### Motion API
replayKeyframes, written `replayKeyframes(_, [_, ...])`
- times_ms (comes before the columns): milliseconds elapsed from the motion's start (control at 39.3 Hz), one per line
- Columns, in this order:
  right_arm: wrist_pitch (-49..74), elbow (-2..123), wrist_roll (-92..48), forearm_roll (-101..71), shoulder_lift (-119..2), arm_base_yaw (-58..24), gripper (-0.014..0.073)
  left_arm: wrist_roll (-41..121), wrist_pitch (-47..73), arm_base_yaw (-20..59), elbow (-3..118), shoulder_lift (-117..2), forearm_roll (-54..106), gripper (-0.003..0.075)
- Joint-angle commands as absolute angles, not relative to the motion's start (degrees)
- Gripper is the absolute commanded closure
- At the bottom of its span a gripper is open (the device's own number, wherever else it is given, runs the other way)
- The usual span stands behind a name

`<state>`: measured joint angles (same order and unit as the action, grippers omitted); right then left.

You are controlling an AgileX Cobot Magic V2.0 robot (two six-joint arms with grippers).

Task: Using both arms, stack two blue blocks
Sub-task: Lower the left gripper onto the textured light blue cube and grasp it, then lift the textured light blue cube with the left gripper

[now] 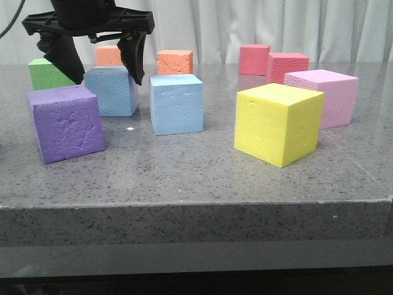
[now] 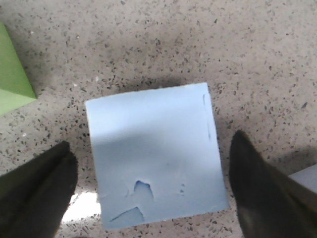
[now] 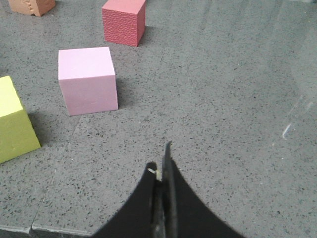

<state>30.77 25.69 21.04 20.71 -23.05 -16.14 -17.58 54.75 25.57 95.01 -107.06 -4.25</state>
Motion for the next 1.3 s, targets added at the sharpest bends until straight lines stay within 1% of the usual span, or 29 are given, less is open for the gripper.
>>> replayKeyframes(0, [26.50, 27.07, 20.55, 21.61, -23.42, -15.84, 0.0662, -18.24, 52.96, 25.63, 96.98, -104.36, -4.15, 0.0245])
replayKeyframes(76, [26.50, 27.07, 20.55, 21.61, -23.42, -15.84, 0.0662, -18.24, 52.96, 25.63, 96.98, -104.36, -4.15, 0.0328])
replayKeyframes(127, [26.50, 27.07, 20.55, 21.61, -23.42, -15.84, 0.0662, -18.24, 52.96, 25.63, 96.98, -104.36, -4.15, 0.0369])
replayKeyframes(178, [26.50, 27.07, 20.55, 21.61, -23.42, -15.84, 0.0662, -18.24, 52.96, 25.63, 97.14, -104.36, -4.15, 0.0391])
replayKeyframes(356, [26.50, 27.07, 20.55, 21.61, -23.42, -15.84, 0.0662, -18.24, 55.38, 25.63, 100.42, -103.81, -4.15, 0.0395])
replayKeyframes(535, [26.17, 27.07, 20.55, 21.61, -23.42, -15.84, 0.0662, -17.60, 61.67, 25.87, 106.58, -103.81, -4.15, 0.0396])
replayKeyframes(764, [25.64, 27.07, 20.55, 21.15, -23.42, -15.84, 0.0662, -15.43, 69.98, 27.44, 108.51, -103.45, -4.15, 0.0407])
replayKeyframes(1171, [25.75, 27.07, 20.55, 20.31, -23.42, -15.84, 0.0662, -14.66, 71.25, 31.08, 108.51, -98.42, -4.06, 0.0408])
replayKeyframes(1273, [25.75, 27.07, 20.55, 19.87, -23.42, -15.84, 0.0662, -14.66, 70.69, 31.72, 108.51, -98.30, -1.32, 0.0408])
